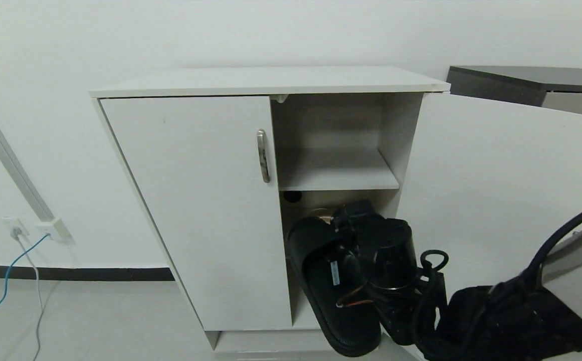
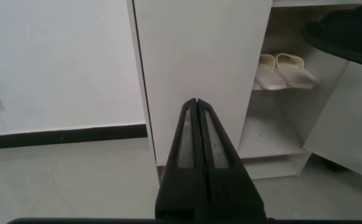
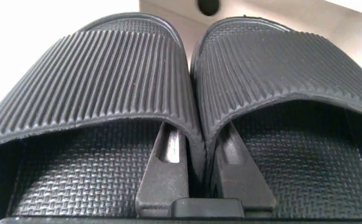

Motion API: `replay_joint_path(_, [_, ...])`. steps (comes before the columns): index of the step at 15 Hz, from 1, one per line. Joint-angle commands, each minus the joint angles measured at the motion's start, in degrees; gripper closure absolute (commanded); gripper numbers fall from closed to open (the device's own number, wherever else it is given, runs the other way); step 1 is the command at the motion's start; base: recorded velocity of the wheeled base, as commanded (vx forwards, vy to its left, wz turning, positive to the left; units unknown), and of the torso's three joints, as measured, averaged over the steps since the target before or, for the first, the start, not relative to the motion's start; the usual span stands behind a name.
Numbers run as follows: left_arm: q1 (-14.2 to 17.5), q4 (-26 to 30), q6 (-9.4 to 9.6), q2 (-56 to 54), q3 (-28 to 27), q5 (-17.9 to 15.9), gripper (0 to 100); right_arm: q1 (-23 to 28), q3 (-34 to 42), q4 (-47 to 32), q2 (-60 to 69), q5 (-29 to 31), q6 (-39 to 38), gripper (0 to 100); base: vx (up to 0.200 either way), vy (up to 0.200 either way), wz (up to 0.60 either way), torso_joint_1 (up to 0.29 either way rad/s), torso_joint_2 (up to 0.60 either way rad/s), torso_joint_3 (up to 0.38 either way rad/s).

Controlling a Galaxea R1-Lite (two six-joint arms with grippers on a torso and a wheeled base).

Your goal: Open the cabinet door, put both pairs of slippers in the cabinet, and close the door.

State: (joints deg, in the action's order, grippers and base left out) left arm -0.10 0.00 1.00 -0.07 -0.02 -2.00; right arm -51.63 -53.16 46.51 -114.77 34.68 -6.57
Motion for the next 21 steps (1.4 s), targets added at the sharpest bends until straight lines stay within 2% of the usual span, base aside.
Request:
replay_joint_path(1, [0.01,0.0,-0.03,0.07,-0.06,-0.02,100,-0.4,-6.51,-4.85,-0.8,3.73,-2.57,100,0.0,0.0,0.0,0.0,0.0,0.0])
replay_joint_path(2, [0.01,0.0,-0.03,0.07,-0.06,-0.02,100,-0.4,-12.32,-10.65,-0.63,6.63,-3.98,100,0.0,0.0,0.0,0.0,0.0,0.0])
replay_joint_path(4, [0.01,0.0,-0.03,0.07,-0.06,-0.02,100,-0.49,-16.09,-13.81,0.08,9.79,-3.8,100,0.0,0.0,0.0,0.0,0.0,0.0])
replay_joint_path(7, [0.01,0.09,-0.03,0.07,-0.06,-0.02,100,0.47,-21.28,-20.84,0.17,10.67,-3.8,100,0.0,0.0,0.0,0.0,0.0,0.0])
replay_joint_path(12, [0.01,0.0,-0.03,0.07,-0.06,-0.02,100,1.35,-25.41,-24.01,-2.03,11.2,-3.71,100,0.0,0.0,0.0,0.0,0.0,0.0])
replay_joint_path(21, [0.01,0.0,-0.12,0.07,-0.06,0.07,100,2.14,-25.5,-23.74,-2.3,11.2,-3.98,100,0.2,0.0,0.0,0.001,0.0,0.0])
